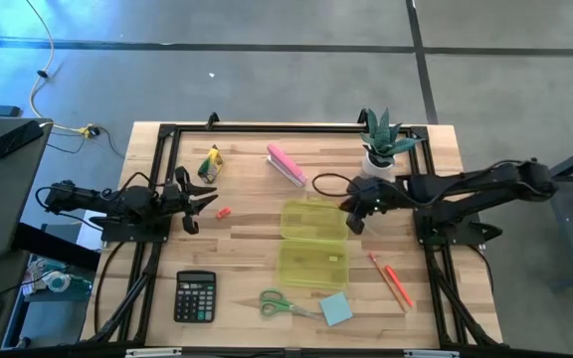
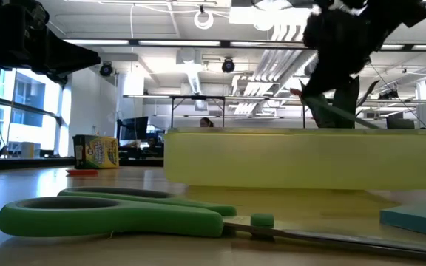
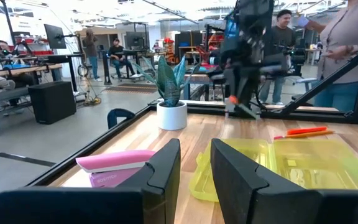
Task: Pack school essentials
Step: Put the blue pencil into the yellow supply box
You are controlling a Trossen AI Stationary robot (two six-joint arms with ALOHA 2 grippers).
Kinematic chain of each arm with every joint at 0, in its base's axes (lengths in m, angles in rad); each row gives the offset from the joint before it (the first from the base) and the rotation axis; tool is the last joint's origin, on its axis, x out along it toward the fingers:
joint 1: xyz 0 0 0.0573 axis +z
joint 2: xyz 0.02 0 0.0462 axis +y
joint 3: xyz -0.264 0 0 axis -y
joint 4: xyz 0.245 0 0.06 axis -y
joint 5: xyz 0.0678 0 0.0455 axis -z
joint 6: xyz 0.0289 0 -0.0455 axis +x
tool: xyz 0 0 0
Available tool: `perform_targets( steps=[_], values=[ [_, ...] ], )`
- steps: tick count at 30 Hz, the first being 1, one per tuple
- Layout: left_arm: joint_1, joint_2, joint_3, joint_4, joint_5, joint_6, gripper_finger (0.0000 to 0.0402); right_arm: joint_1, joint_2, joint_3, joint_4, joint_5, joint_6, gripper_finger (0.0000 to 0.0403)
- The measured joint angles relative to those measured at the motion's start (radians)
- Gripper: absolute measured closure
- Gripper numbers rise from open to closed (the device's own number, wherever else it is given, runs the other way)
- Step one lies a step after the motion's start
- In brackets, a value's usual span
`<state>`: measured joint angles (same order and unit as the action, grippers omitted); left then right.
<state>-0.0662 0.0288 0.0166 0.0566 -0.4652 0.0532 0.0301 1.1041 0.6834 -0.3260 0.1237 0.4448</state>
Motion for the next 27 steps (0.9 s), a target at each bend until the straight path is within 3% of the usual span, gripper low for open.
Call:
perform_targets(
  steps=[9,17,27],
  values=[
    [0.0,0.0,0.0,0.0,-0.002,0.002,0.0321,0.093,0.012,0.001,0.34,0.0,-0.065,0.0391],
    [0.0,0.0,0.0,0.0,-0.003,0.001,0.0321,0.164,0.068,0.002,0.53,-0.002,-0.095,0.0391],
    [0.0,0.0,0.0,0.0,-0.015,0.0,0.0321,0.195,0.261,0.058,0.559,-0.08,-0.207,0.0391]
  ],
)
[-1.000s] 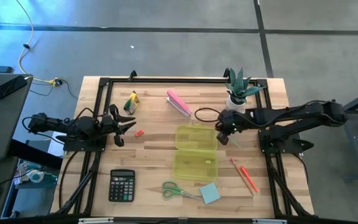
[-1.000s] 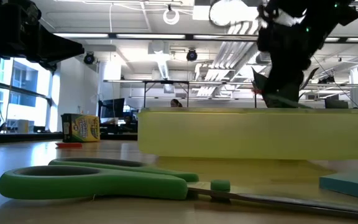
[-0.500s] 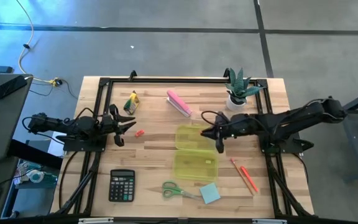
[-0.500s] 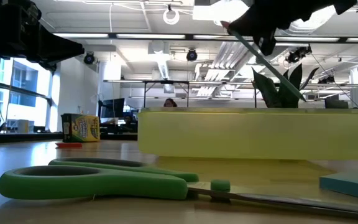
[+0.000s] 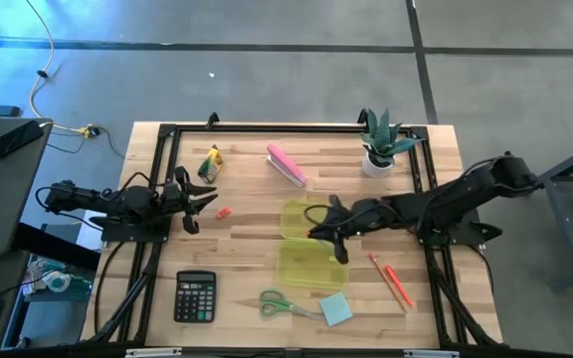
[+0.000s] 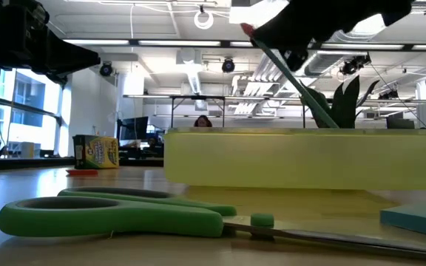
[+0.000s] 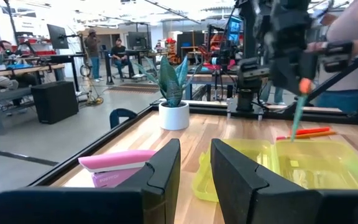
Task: Pack school essentials
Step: Put the blue pencil into the yellow supply box
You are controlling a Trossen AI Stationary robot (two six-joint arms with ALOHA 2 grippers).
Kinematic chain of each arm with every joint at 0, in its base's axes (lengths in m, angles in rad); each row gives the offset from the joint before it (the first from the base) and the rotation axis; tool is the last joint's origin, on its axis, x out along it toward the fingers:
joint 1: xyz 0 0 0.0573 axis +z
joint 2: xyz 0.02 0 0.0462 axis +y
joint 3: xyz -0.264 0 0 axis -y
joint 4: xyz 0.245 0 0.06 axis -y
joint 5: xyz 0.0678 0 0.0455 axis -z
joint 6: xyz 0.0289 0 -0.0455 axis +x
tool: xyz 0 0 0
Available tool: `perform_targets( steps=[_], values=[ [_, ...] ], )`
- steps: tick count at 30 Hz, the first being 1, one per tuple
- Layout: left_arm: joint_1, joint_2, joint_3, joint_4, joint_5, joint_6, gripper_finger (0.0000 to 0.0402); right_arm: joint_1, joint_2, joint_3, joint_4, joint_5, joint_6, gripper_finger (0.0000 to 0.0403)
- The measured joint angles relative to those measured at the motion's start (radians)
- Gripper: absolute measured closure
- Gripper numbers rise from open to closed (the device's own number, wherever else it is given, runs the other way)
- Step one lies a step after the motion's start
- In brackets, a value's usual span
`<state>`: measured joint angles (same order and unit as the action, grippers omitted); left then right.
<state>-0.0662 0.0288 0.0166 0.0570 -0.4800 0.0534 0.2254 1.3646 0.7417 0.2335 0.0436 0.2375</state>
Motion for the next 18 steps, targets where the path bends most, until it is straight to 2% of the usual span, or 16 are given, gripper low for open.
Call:
perform_targets(
  steps=[4,7,13,18],
  values=[
    [0.0,0.0,0.0,0.0,-0.005,0.002,0.0321,0.013,0.079,0.119,-0.148,-0.061,-0.05,0.0391],
    [0.0,0.0,0.0,0.0,-0.004,0.001,0.0321,0.026,0.145,0.209,-0.295,-0.049,-0.078,0.0391],
    [0.0,0.0,0.0,0.0,-0.004,0.002,0.0321,0.051,0.277,0.329,-0.4,-0.053,-0.1,0.0391],
    [0.0,0.0,0.0,0.0,-0.004,0.002,0.0321,0.057,0.35,0.371,-0.446,-0.06,-0.133,0.0391]
  ],
)
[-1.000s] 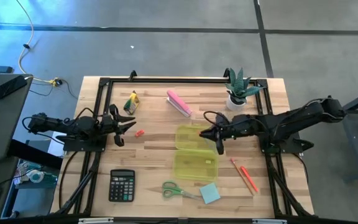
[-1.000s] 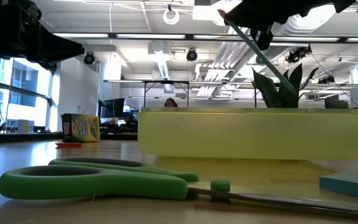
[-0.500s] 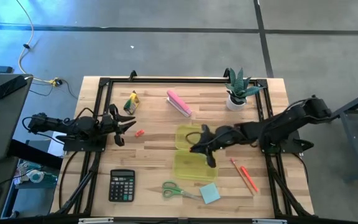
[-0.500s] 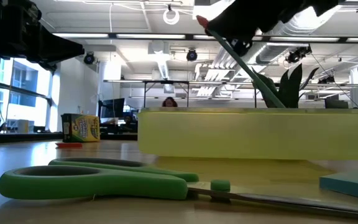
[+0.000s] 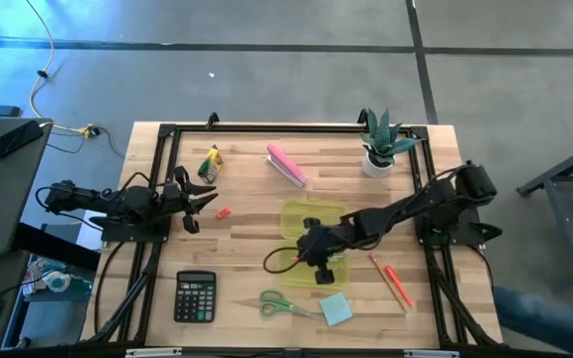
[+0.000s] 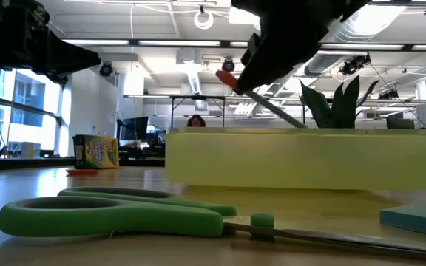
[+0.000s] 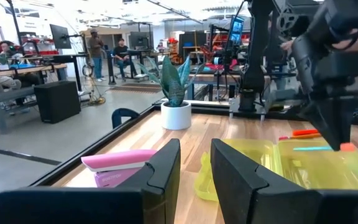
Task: Pack school essentials
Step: Put the blue pencil into the yellow supply box
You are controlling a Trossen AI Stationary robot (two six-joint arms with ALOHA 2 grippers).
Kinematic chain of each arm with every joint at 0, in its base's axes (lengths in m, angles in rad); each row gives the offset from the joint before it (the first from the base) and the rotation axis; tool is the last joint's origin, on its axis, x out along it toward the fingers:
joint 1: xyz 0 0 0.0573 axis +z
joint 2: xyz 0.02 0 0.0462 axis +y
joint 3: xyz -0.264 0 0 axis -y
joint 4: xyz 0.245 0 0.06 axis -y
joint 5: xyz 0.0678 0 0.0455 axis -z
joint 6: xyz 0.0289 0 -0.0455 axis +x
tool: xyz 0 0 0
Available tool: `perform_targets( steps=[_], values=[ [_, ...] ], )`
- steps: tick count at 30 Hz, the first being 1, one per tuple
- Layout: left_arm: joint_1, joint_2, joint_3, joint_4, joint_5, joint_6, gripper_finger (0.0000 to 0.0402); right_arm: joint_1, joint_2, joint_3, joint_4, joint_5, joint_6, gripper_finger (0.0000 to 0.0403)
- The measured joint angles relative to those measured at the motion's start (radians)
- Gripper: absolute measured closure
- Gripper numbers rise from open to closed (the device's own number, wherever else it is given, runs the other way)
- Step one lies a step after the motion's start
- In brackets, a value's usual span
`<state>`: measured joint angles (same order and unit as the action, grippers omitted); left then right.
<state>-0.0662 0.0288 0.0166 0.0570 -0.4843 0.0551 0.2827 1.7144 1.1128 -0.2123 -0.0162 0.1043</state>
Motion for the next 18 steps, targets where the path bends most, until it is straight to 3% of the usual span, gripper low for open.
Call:
perform_targets(
  steps=[13,18],
  values=[
    [0.0,0.0,0.0,0.0,0.0,0.0,0.0321,0.0,0.049,0.001,-0.016,-0.024,-0.034,0.0391],
    [0.0,0.0,0.0,0.0,-0.002,0.0,0.0321,0.0,0.049,0.001,-0.016,-0.019,-0.034,0.0361]
  ],
)
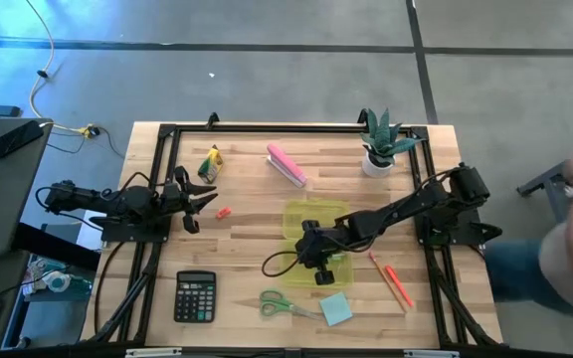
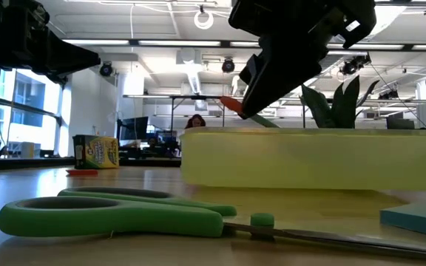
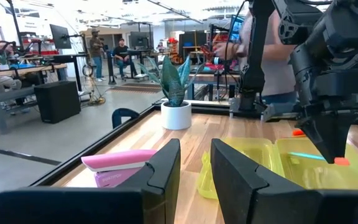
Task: Pack school essentials
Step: Put the blue pencil into the yellow supply box, then put the orange eraser into the yellow supply box
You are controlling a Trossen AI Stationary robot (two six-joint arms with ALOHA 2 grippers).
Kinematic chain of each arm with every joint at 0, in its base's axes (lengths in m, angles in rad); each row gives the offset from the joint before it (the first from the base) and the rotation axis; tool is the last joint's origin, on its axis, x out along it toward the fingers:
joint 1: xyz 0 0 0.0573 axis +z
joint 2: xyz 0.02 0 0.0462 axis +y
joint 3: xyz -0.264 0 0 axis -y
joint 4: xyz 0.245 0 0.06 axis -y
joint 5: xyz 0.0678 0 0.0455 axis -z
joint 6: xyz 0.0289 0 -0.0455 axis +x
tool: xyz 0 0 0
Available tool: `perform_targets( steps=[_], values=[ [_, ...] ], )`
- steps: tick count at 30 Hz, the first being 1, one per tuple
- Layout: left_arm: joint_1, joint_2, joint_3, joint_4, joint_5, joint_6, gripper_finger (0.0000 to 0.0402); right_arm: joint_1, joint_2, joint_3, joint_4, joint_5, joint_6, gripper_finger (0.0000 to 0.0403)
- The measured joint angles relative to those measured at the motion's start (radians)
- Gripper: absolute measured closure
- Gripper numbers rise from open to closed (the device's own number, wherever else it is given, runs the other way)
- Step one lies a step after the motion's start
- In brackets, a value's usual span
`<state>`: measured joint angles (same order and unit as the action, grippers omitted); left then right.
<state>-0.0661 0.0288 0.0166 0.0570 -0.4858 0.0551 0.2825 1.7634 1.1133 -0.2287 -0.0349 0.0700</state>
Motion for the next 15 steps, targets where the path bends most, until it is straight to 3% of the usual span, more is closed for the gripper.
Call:
perform_targets(
  steps=[8,15],
  values=[
    [0.0,0.0,0.0,0.0,0.0,0.0,0.0321,0.0,0.0,0.0,0.0,0.002,0.008,0.0284],
    [0.0,0.0,0.0,0.0,-0.04,0.0,0.032,-0.003,-0.024,0.0,-0.005,0.007,0.008,0.027]
  ],
)
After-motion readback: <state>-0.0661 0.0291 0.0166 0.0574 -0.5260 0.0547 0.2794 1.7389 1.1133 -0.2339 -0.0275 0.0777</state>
